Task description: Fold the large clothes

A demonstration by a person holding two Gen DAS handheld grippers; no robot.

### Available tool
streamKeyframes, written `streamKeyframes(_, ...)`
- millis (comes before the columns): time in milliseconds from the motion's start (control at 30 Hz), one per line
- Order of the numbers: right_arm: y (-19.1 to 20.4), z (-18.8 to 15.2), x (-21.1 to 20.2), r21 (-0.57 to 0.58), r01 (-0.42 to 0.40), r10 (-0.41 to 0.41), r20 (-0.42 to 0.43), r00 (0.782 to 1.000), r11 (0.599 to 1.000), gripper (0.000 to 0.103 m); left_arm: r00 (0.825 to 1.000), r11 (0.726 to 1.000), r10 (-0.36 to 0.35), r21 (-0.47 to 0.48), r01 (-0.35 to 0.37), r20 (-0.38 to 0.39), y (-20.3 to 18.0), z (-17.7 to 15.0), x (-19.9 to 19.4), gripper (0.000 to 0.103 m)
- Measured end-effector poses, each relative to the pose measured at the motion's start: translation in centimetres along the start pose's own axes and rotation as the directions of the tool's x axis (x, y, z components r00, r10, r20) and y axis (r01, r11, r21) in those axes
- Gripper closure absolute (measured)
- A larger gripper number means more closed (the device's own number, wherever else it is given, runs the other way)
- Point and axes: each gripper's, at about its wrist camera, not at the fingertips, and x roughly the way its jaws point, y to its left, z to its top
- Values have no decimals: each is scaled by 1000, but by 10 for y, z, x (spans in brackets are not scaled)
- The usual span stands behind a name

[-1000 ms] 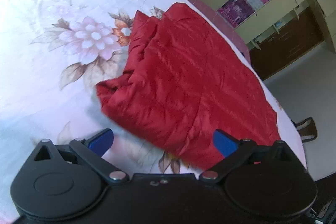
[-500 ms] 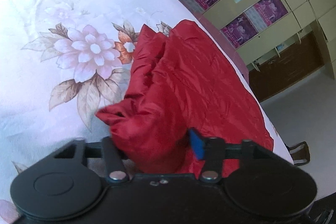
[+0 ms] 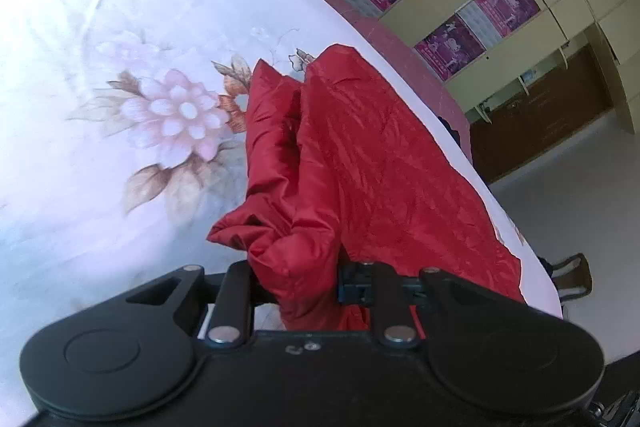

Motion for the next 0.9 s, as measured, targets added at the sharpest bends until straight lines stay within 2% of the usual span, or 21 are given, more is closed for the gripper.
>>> streamKeyframes(233, -8, -46, -40, -17, 4, -4, -45, 999, 1000, 78, 999, 997, 1, 82, 3, -50, 21, -30, -48, 84)
streamKeyframes(400, -15, -72, -62, -31, -3, 1, -70, 998, 1000, 78, 998, 995, 15, 99, -9, -61, 31, -52, -74, 84)
streamKeyframes(700, -33, -91, -90, -74, -52, 44, -110, 993, 996, 78, 997, 992, 70, 109, -65, -39, 41, -98, -113, 84)
streamKeyframes(900, -49, -103, -104, -86, -98, 86, -136, 987, 991, 78, 995, 989, 103, 106, -101, -11, 37, -115, -128, 84)
